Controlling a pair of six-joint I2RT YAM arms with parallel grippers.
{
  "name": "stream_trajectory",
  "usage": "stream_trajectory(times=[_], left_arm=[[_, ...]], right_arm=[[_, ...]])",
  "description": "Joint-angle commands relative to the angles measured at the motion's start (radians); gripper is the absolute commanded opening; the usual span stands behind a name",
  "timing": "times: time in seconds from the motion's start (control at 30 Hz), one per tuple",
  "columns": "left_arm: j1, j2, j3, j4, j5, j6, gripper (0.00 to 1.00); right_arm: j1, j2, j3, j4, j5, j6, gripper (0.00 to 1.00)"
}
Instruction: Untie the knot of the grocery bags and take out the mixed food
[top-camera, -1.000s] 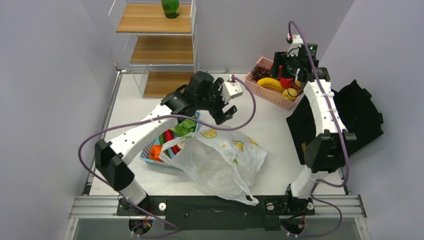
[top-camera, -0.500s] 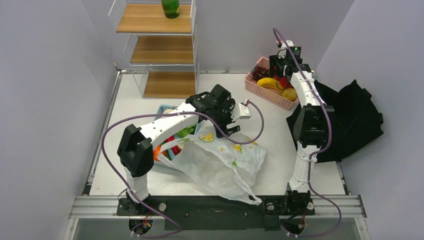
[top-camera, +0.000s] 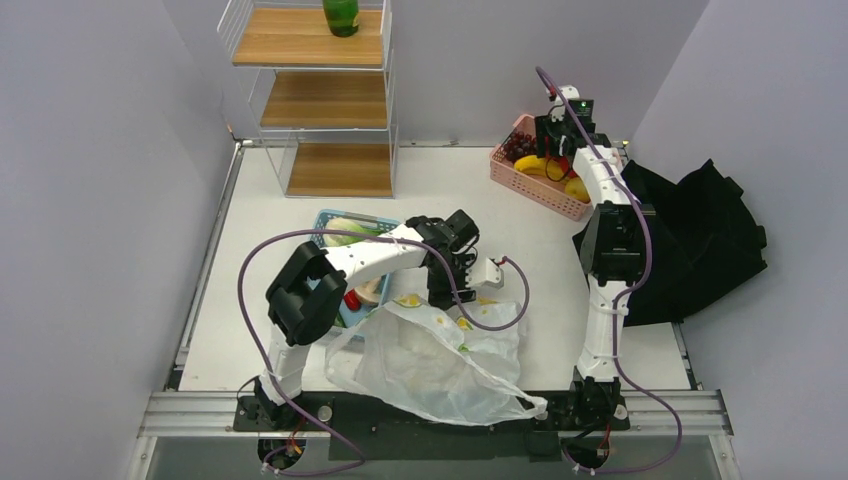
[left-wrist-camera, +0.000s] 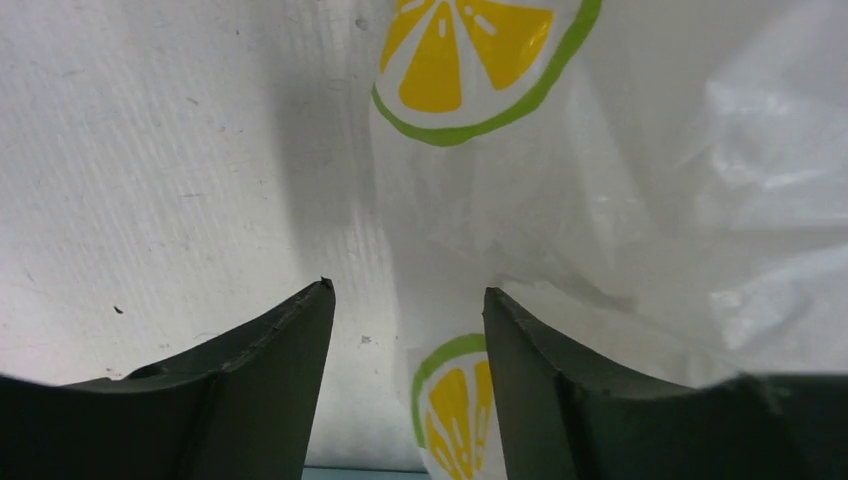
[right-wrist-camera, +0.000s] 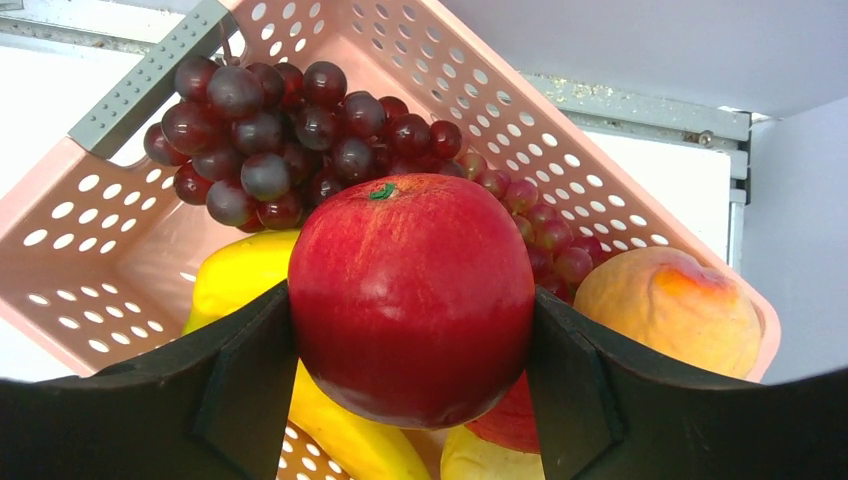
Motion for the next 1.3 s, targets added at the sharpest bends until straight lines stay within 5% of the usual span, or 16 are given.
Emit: stream_trajectory(times=[0.0,0.17,0.43,0.63,0.67,0.7,0.73,0.8,1.27], left_arm=[[-0.011,0.010,0.003,-0.003,0.008,-0.012,0.45],[-0.012,-0.027,-0.004,0.023,0.027,-0.070,0.01],[0.046,-0.208,0.076,0.061,0.179,-0.345,0.00],[0.084,-0.327,0.064,0.018,0.232,-0.356,0.00],[0.084,-0.331,0.071,-0.004,0.242,-0.346,0.01],[0.083,-0.326,0.080,-0.053,0.277,-0.335,0.14],[0.082,-0.318,0.108,-0.086,0.301,-0.329,0.59],[0.074,-0.297,0.130,-0.142,0.357,-0.334,0.78],[-0.091,-0.167,-0.267,0.290,-0.116,-0.299,0.82]], right_arm=[[0.007,-0.008,0.049,0.067,0.027,-0.033,0.55],[0.007,-0.018,0.042,0.059,0.029,-0.040,0.67],[0.007,-0.097,0.012,0.034,-0.038,0.005,0.80],[0.007,-0.194,-0.038,0.032,-0.086,0.024,0.86],[0.007,-0.203,-0.053,0.032,-0.091,0.023,0.86],[0.007,-0.217,-0.060,0.031,-0.100,0.022,0.86],[0.007,-0.225,-0.073,0.031,-0.103,0.022,0.87],[0.008,-0.244,-0.088,0.028,-0.111,0.022,0.87],[0.007,-0.370,-0.130,-0.051,-0.226,0.054,0.88]])
